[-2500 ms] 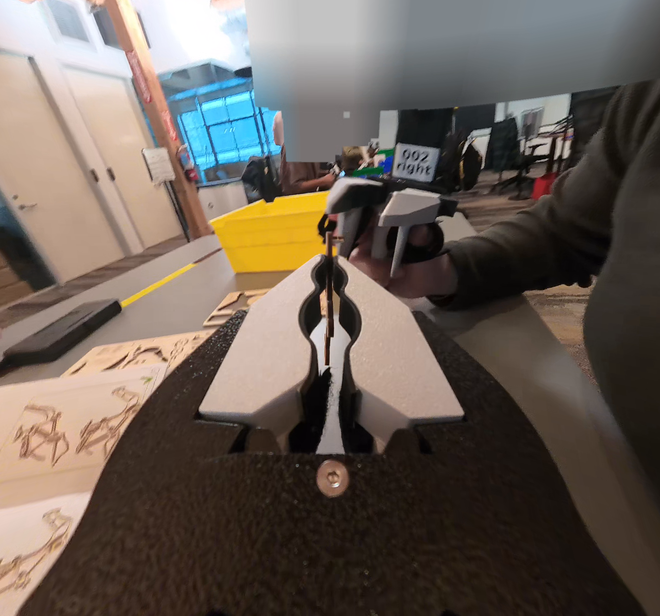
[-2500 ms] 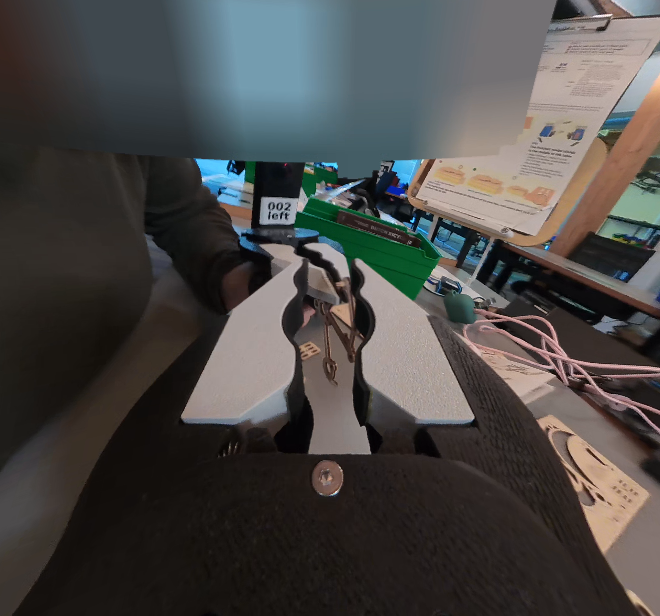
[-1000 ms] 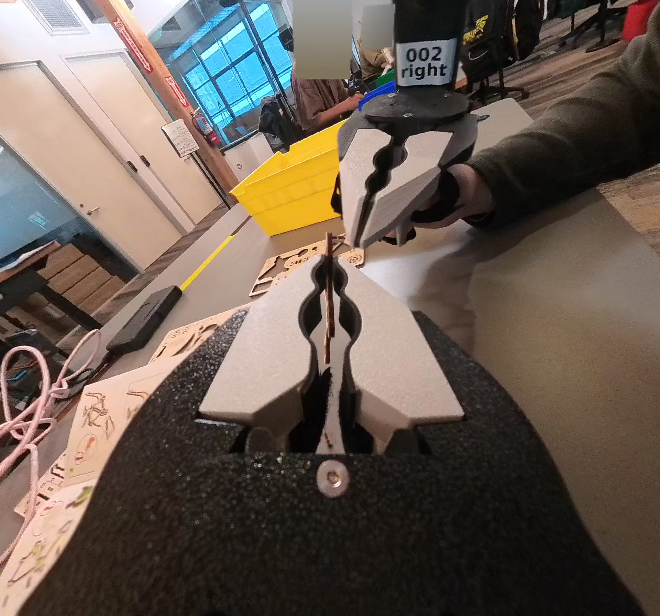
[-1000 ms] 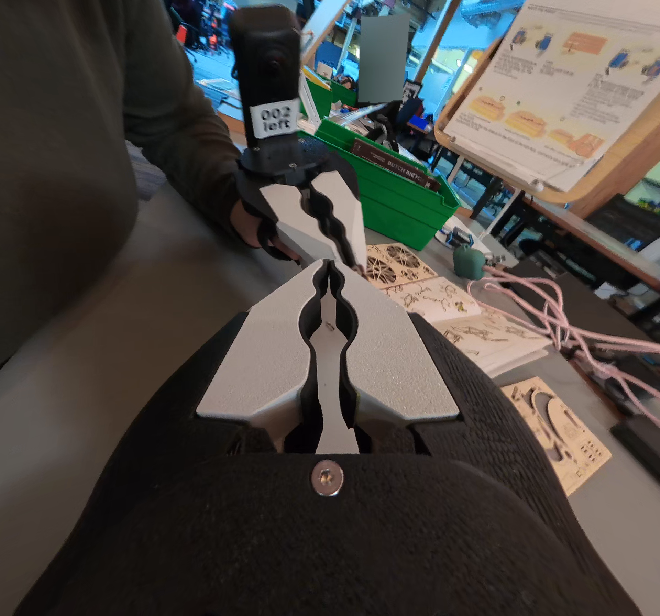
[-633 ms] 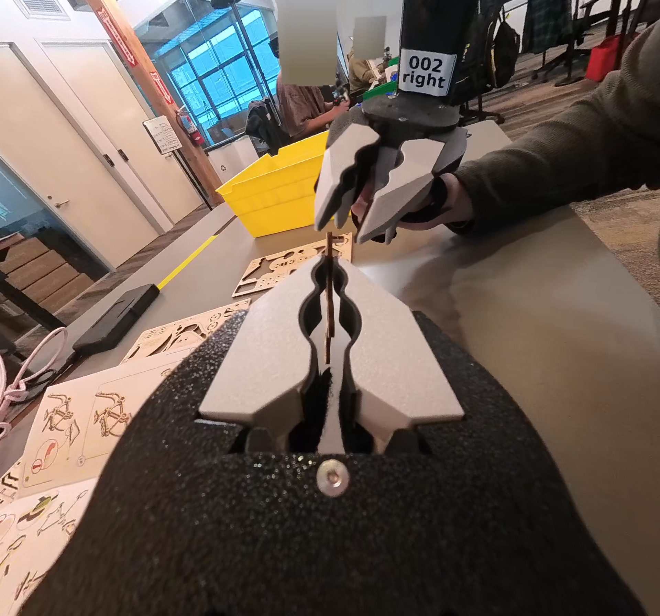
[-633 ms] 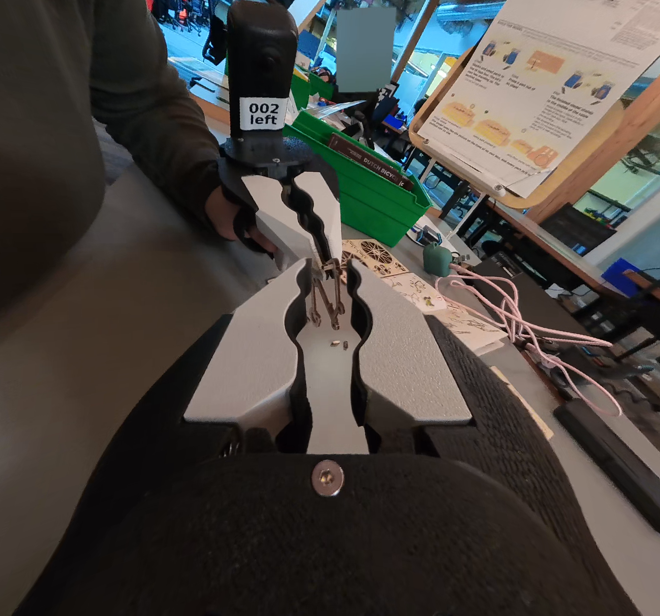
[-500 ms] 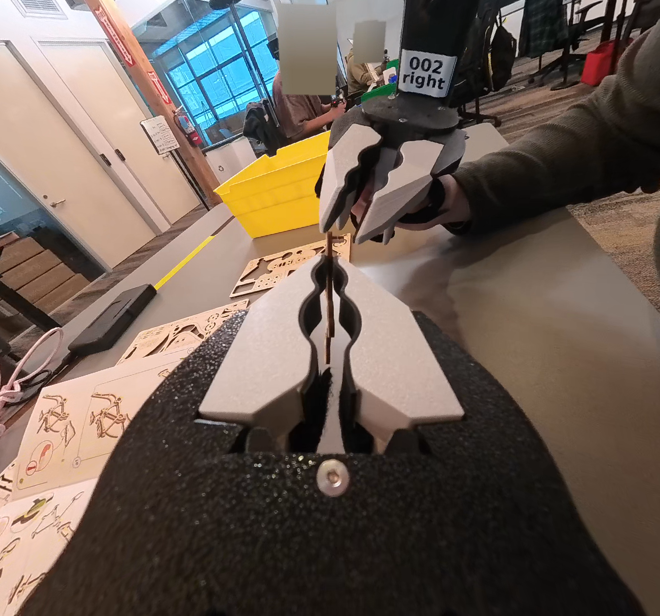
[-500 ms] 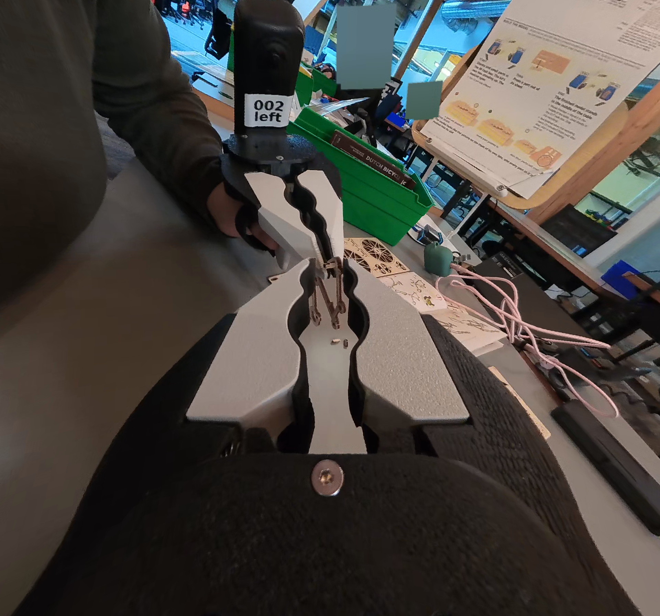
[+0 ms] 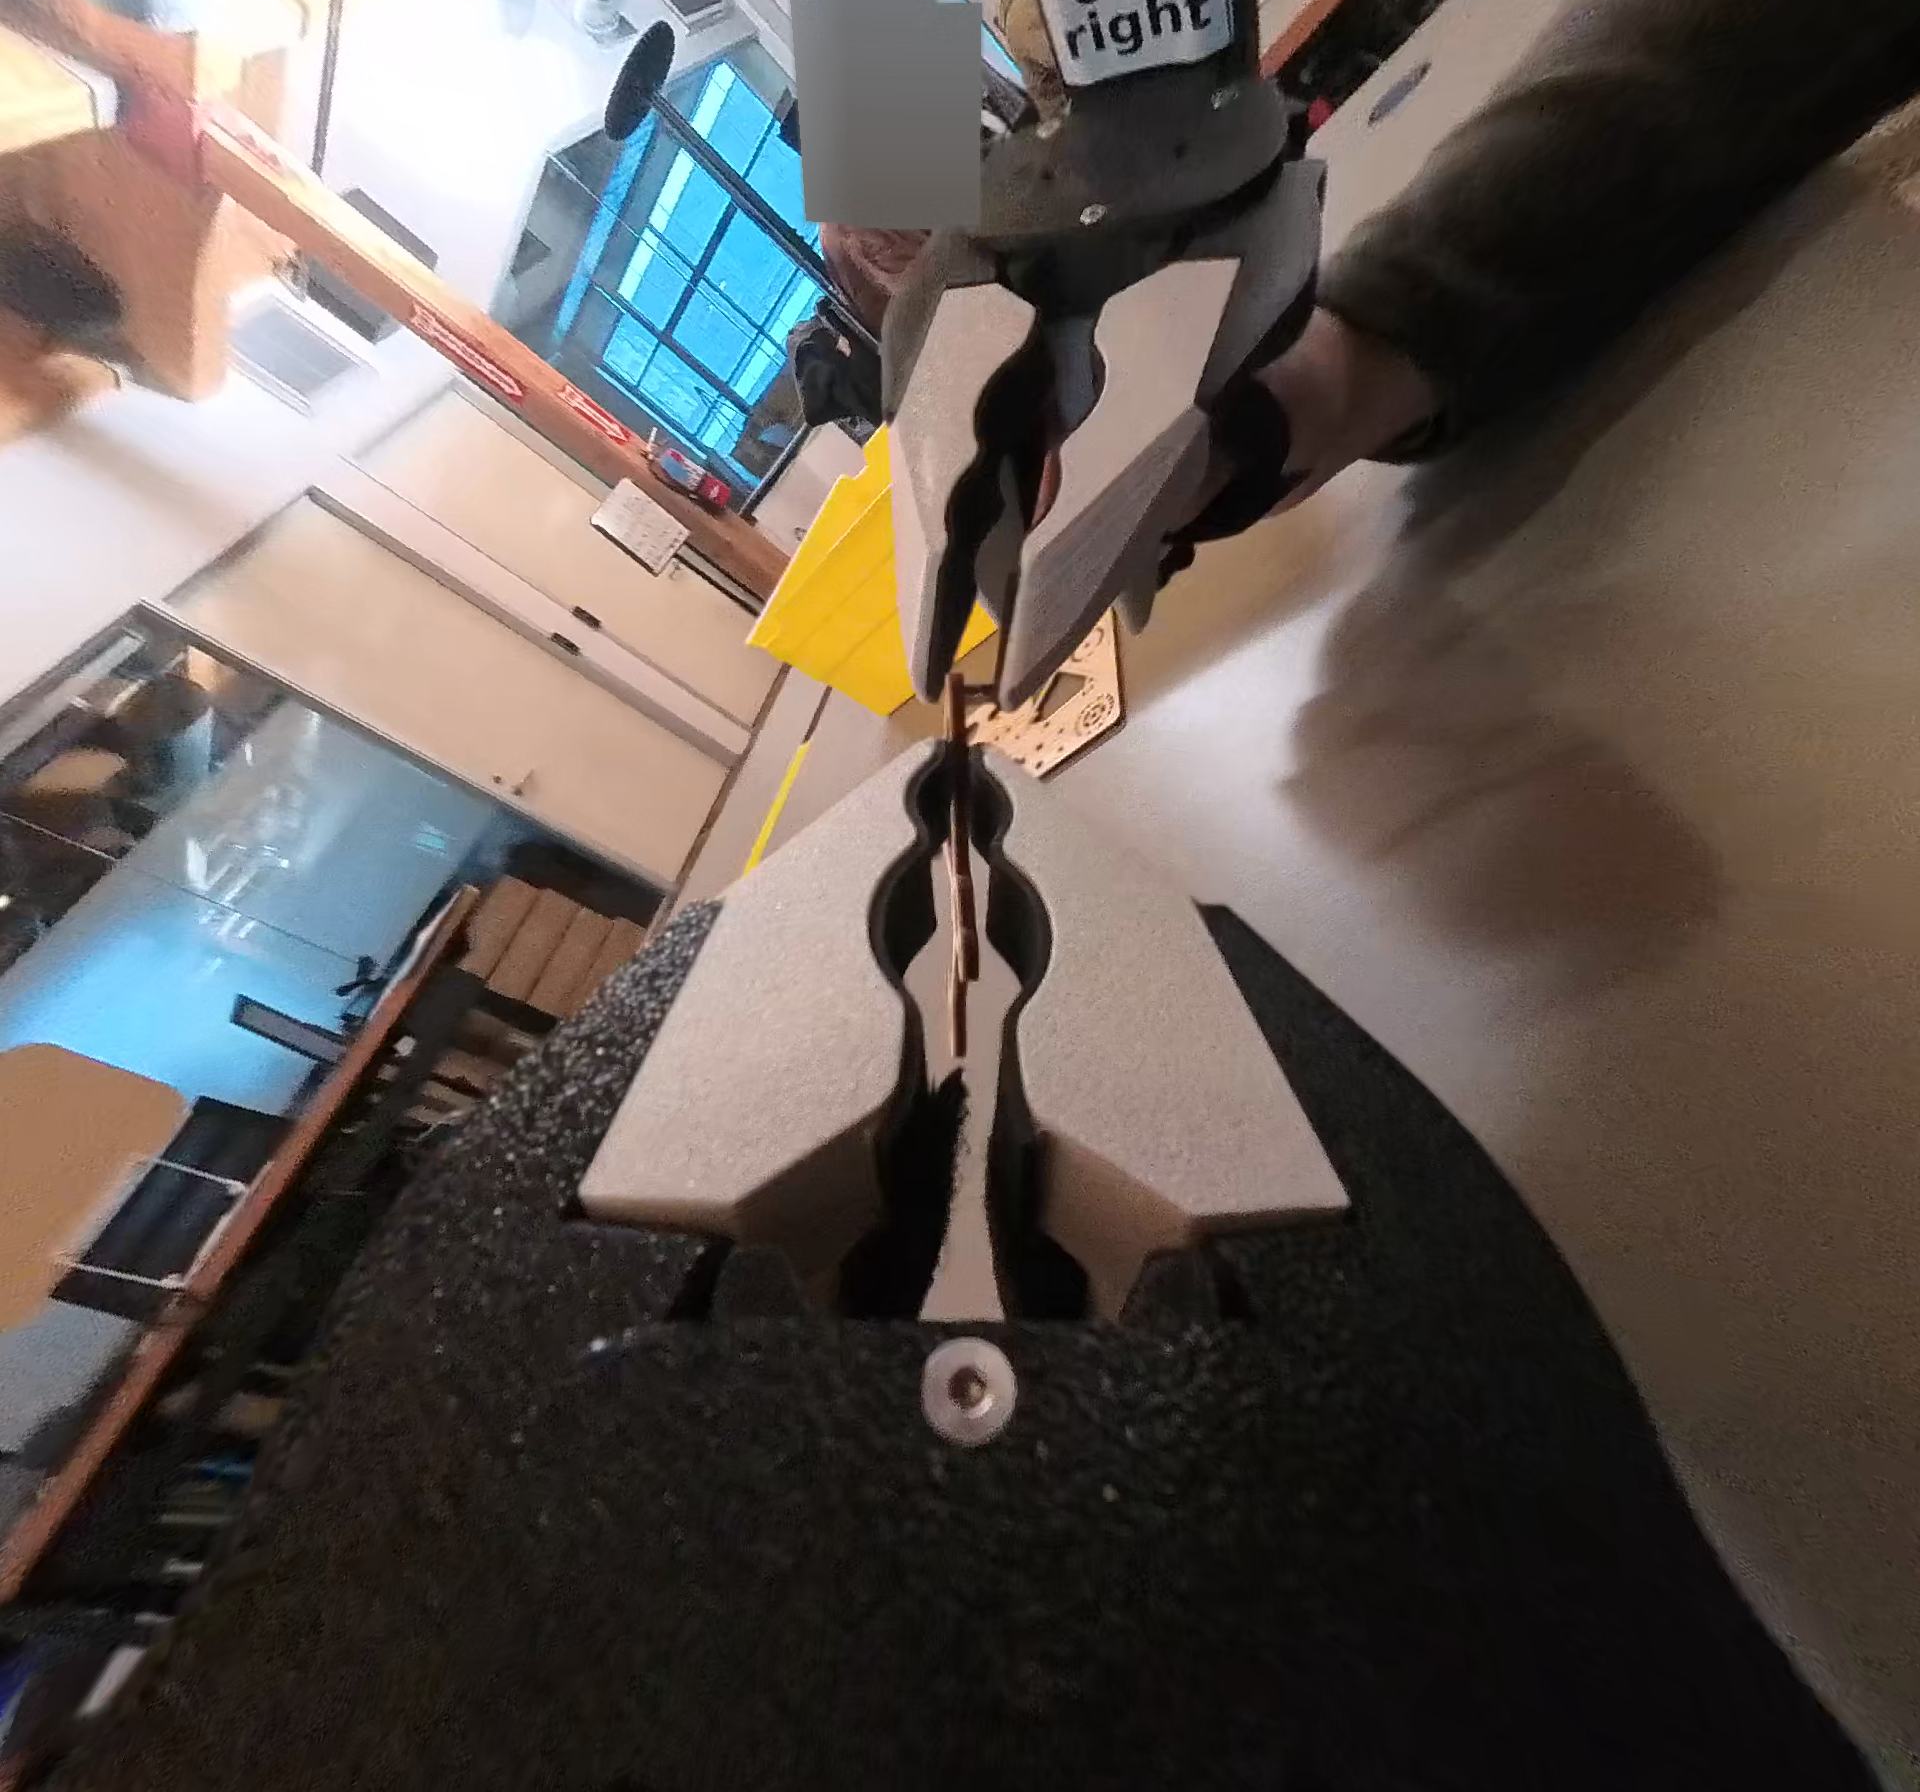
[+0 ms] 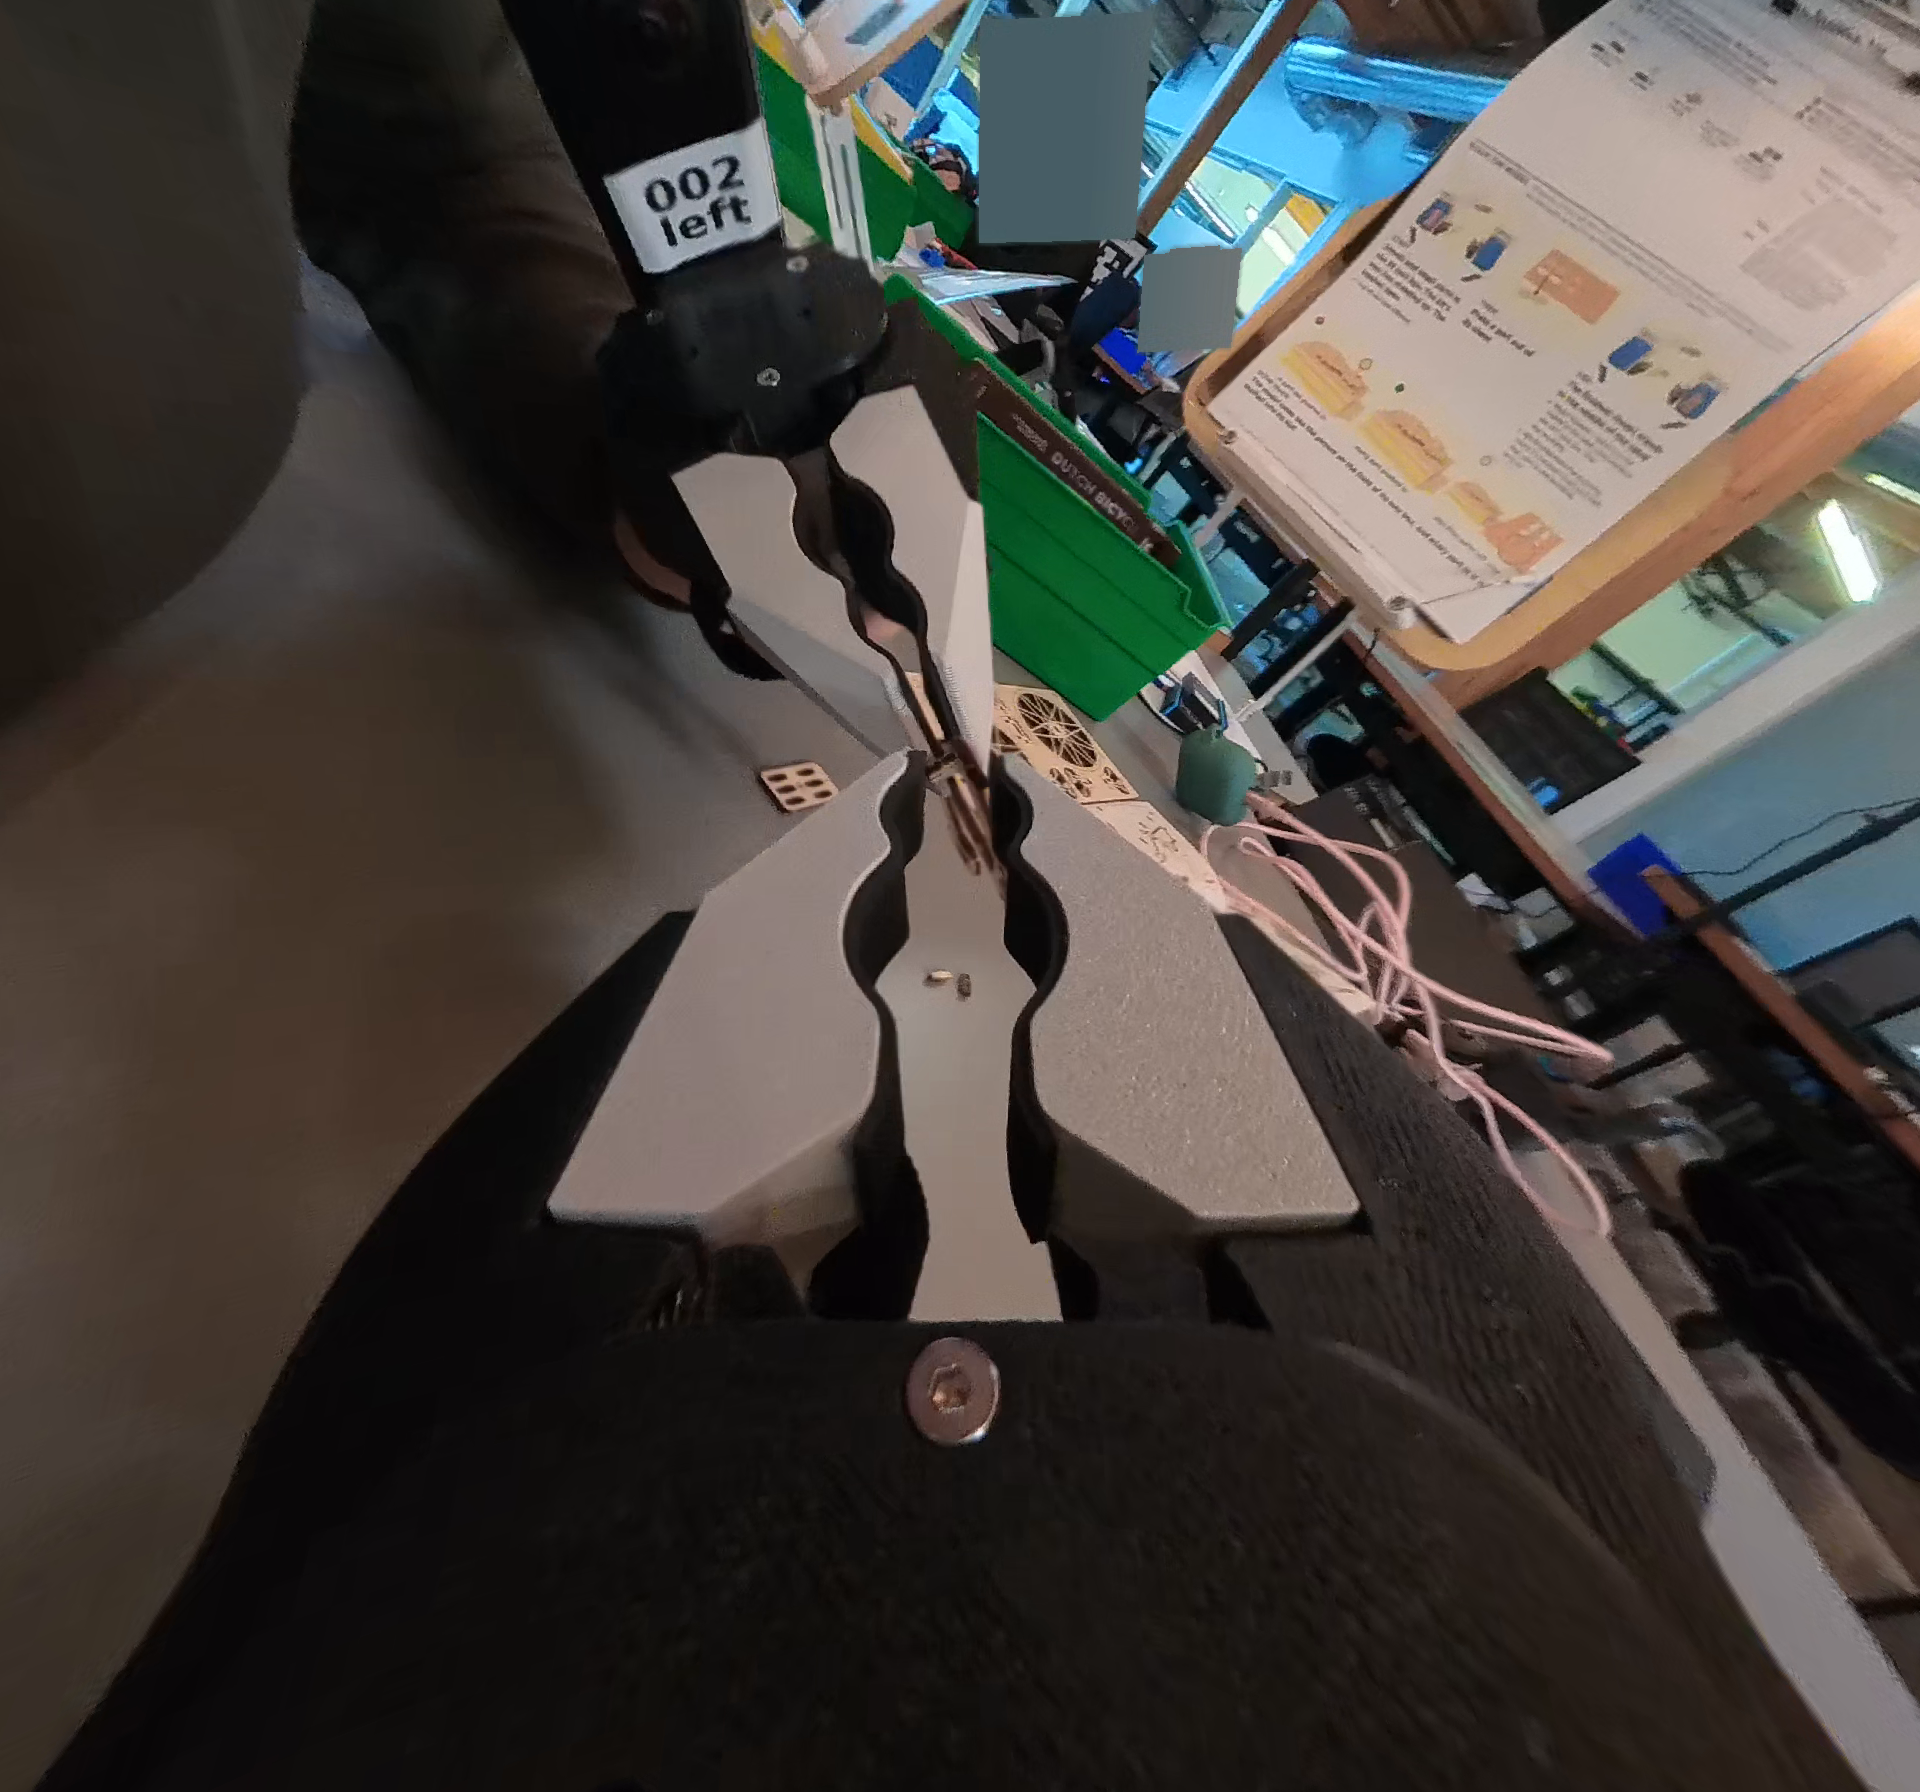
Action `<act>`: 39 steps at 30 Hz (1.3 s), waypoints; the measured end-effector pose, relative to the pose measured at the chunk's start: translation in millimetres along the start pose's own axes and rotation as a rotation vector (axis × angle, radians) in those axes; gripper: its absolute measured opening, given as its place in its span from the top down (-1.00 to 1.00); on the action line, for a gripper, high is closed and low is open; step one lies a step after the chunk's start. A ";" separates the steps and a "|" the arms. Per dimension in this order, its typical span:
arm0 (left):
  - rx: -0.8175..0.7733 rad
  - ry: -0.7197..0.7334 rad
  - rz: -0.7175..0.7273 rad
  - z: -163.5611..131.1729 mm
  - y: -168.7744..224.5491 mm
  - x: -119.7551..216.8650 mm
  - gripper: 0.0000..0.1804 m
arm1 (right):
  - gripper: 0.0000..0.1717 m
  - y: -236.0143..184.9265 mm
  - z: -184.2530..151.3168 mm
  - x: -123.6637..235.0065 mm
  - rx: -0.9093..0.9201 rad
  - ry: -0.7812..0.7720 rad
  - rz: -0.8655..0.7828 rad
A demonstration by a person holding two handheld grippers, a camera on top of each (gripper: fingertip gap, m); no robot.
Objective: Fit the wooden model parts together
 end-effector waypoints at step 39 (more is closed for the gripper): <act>0.452 0.225 -0.356 -0.6 -2.1 5.2 1.00 | 0.91 -4.9 -4.5 -1.1 -0.262 0.096 0.258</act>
Point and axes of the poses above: each gripper's, where its closed fingertips meet, x back along the fingers, z out of its top, y = z × x across the jaws, the point moved 5 cm from there along x, back along the fingers, and after that the axes turned 7 degrees about -y, right-handed, at the moved point
